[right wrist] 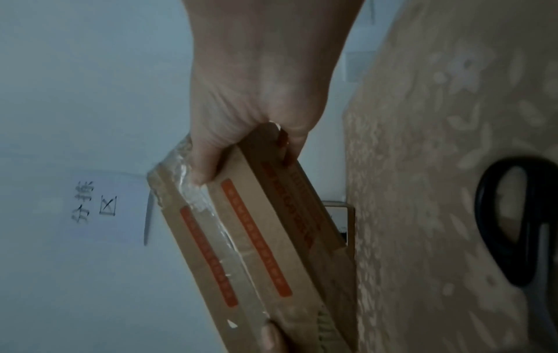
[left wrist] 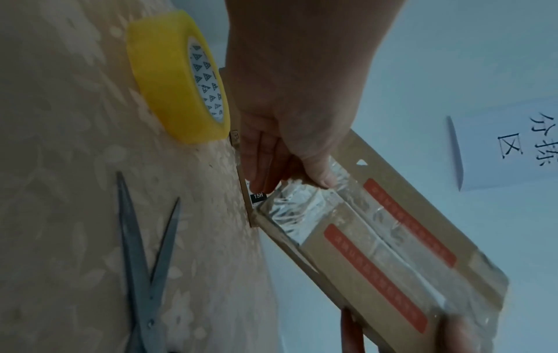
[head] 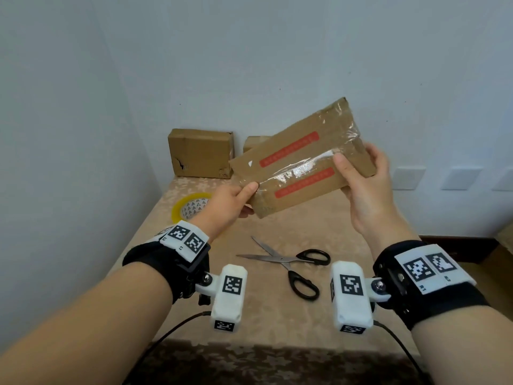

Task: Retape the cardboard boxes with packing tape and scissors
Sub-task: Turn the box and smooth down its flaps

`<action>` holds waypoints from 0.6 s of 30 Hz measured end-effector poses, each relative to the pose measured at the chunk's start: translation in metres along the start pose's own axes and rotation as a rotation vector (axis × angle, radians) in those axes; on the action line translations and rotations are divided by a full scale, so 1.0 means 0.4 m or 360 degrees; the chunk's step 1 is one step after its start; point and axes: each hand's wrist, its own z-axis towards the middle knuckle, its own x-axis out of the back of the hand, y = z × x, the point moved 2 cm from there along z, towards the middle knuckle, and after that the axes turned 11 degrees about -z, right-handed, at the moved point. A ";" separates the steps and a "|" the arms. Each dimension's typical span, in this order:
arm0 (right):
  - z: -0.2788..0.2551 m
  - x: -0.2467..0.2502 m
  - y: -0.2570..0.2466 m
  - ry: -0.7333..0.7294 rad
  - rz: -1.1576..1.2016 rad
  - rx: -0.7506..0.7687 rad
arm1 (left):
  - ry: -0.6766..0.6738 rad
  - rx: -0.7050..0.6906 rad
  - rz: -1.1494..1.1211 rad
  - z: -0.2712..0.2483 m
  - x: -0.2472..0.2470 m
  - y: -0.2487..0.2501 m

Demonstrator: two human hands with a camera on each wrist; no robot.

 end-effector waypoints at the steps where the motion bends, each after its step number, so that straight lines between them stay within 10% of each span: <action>1: -0.002 -0.001 -0.003 0.0046 0.0006 0.0013 | 0.0011 -0.0038 -0.0020 -0.001 -0.003 0.003; 14: 0.007 0.026 -0.027 0.0382 -0.0482 0.0301 | 0.0185 -0.0085 0.0306 -0.014 -0.013 0.062; 18: -0.006 -0.011 -0.041 0.0316 -0.0774 0.0511 | -0.0099 -0.0420 0.0597 -0.018 -0.040 0.156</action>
